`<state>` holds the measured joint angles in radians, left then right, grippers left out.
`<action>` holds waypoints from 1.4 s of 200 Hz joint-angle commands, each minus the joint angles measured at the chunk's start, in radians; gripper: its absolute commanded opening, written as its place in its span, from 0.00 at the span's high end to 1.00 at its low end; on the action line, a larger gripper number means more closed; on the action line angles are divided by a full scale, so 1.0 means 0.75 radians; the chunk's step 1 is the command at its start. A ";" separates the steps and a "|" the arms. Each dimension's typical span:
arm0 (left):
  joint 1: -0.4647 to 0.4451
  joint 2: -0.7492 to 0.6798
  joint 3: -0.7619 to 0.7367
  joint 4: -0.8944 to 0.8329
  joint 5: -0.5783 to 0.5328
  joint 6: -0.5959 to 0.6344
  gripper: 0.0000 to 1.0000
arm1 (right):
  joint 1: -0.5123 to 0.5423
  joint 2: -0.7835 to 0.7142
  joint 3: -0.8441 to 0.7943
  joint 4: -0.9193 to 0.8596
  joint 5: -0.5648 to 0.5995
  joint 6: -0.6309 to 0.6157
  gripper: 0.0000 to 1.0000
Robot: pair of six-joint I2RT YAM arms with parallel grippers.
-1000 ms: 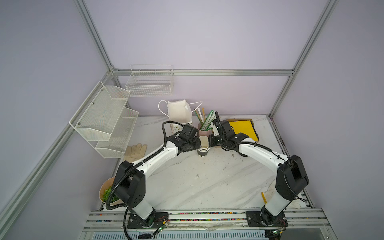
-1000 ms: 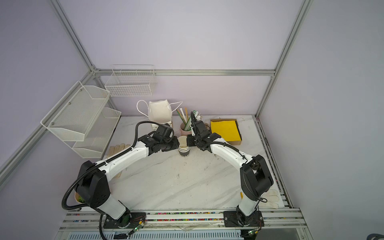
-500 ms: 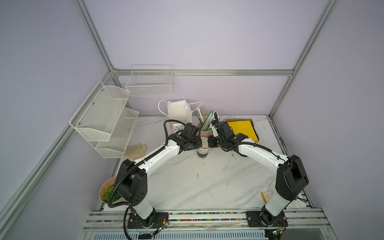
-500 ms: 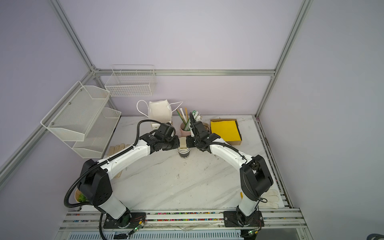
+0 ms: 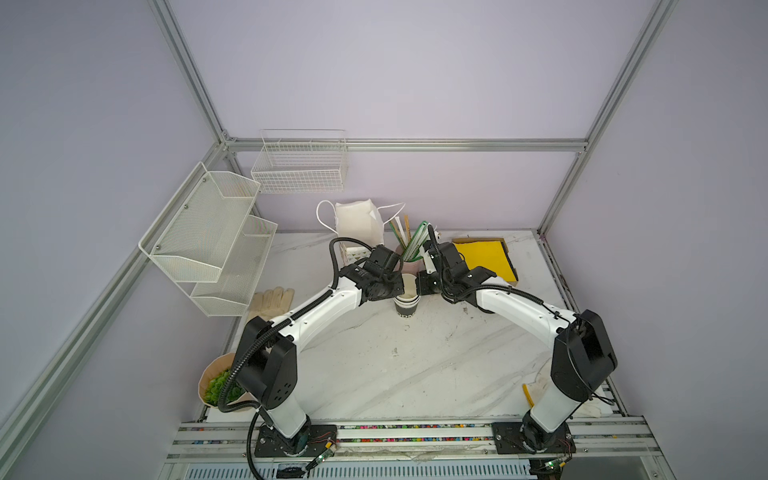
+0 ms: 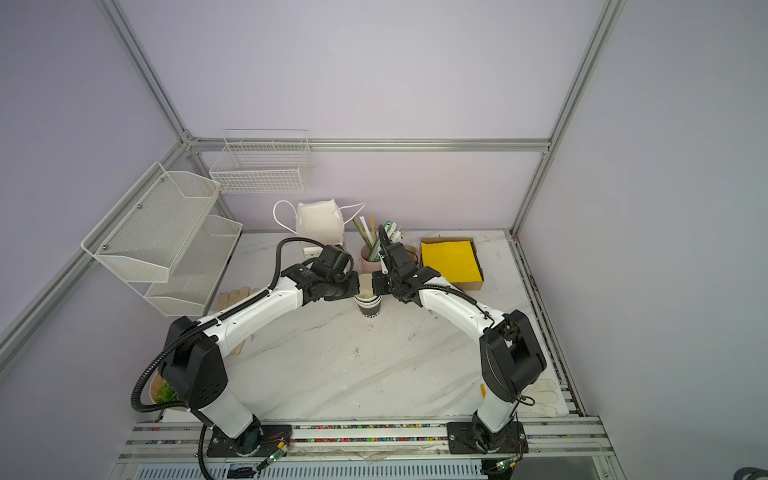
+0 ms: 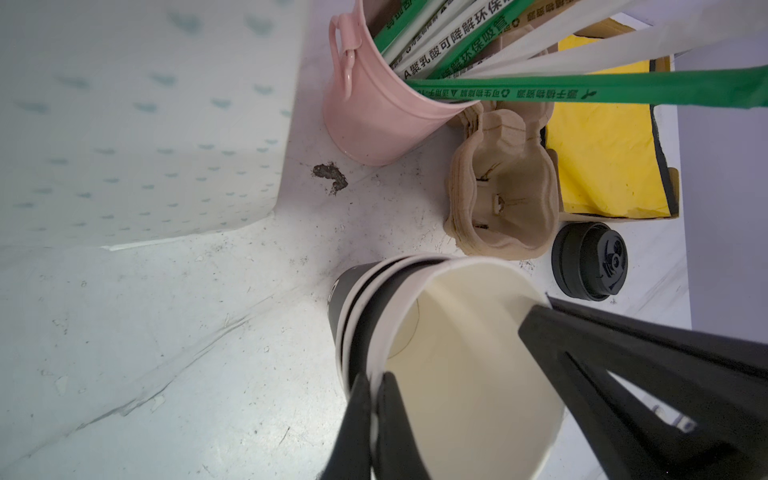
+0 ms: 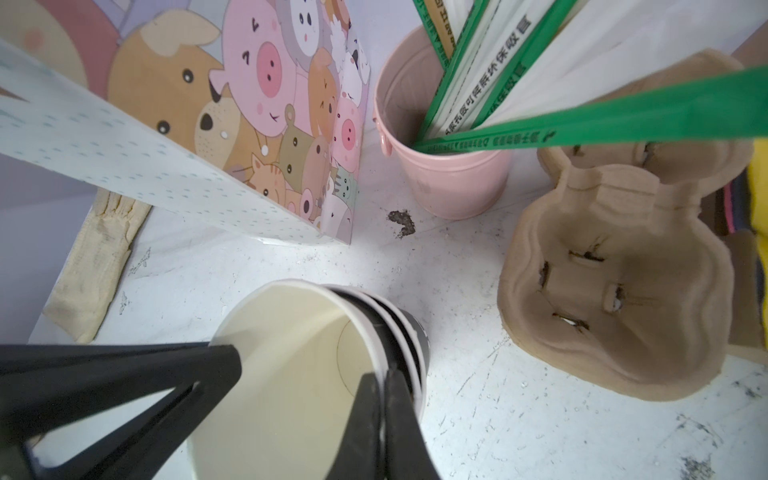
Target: Pack the takeout coffee
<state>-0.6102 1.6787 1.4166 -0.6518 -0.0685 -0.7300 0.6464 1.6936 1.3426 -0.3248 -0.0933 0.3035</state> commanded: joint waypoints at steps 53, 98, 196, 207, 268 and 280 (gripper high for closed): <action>-0.009 0.034 0.233 0.008 -0.040 0.060 1.00 | 0.007 -0.019 0.059 -0.003 0.041 0.026 1.00; -0.009 0.034 0.301 0.024 -0.058 0.083 0.79 | 0.007 0.012 0.077 -0.008 0.073 0.030 1.00; -0.007 -0.150 0.407 0.063 -0.138 0.178 0.26 | -0.024 0.121 0.186 -0.019 0.124 0.003 1.00; -0.006 -0.199 0.390 0.065 -0.149 0.196 0.22 | -0.029 0.136 0.205 -0.025 0.141 -0.001 1.00; -0.006 -0.524 0.159 0.085 -0.201 0.243 0.12 | -0.038 0.196 0.319 -0.060 0.247 -0.018 1.00; -0.006 -0.584 0.094 0.094 -0.211 0.251 0.11 | -0.038 0.190 0.330 -0.063 0.243 -0.020 1.00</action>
<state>-0.6113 1.3293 1.5951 -0.6121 -0.1955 -0.5785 0.6224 1.8305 1.5455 -0.3431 0.0513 0.3050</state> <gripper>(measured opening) 0.881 0.062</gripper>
